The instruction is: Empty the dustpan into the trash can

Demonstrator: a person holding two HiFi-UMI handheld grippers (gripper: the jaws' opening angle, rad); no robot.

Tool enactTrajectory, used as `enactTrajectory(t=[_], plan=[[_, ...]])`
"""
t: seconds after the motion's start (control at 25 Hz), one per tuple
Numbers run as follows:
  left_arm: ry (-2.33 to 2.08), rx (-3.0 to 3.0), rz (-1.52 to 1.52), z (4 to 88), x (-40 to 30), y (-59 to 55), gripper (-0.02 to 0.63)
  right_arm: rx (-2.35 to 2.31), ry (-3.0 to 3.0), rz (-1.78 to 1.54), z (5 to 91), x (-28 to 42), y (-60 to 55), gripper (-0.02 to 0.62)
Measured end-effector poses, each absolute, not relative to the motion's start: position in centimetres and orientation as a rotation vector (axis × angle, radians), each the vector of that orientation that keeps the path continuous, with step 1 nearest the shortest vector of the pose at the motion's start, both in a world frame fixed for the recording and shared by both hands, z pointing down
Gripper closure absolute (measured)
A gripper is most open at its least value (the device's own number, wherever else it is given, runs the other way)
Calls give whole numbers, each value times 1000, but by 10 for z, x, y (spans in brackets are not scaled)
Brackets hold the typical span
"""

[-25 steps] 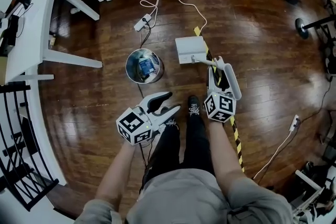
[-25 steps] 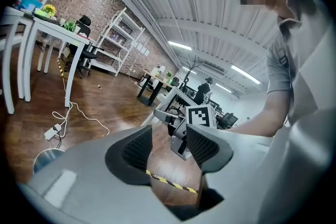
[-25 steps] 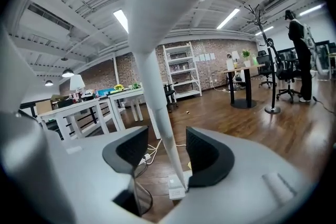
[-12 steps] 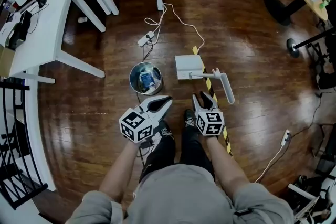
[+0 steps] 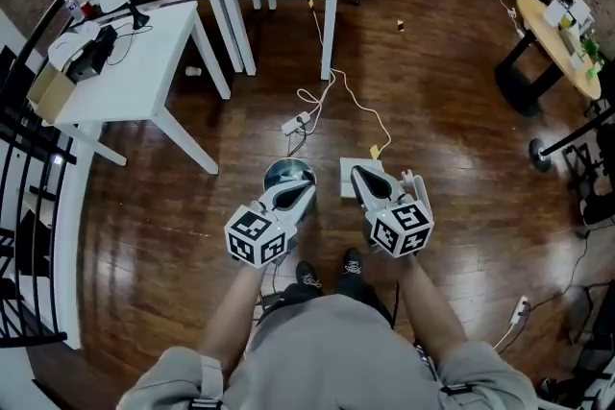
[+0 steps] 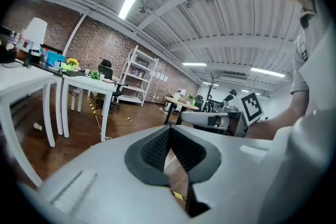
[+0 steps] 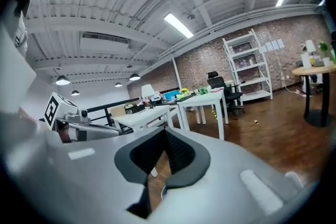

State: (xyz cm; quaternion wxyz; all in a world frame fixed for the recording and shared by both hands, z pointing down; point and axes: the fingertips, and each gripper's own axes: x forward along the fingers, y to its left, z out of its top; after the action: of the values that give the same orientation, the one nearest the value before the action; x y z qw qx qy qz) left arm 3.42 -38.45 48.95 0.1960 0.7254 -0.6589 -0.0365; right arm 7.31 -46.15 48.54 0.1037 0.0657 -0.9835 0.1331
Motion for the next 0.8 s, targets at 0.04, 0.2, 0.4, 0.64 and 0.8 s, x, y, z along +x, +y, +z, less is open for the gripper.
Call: enactTrajectory(t=[0.04, 0.2, 0.4, 0.64, 0.8], plan=[[-1868, 2029, -102, 481, 30, -380, 601, 165, -2914, 375, 474, 69, -456, 595], [-1936, 2017, -117, 449, 19, -368, 601, 98, -2949, 357, 440, 57, -440, 595], [-2017, 2019, -154, 411, 3, -360, 601, 29, -3005, 300, 402, 38, -426, 595], [-2057, 2049, -154, 389, -2, -352, 601, -23, -3017, 300, 381, 27, -413, 595], [-2073, 2032, -138, 392, -6, -348, 601, -54, -3021, 302, 375, 26, -408, 595]])
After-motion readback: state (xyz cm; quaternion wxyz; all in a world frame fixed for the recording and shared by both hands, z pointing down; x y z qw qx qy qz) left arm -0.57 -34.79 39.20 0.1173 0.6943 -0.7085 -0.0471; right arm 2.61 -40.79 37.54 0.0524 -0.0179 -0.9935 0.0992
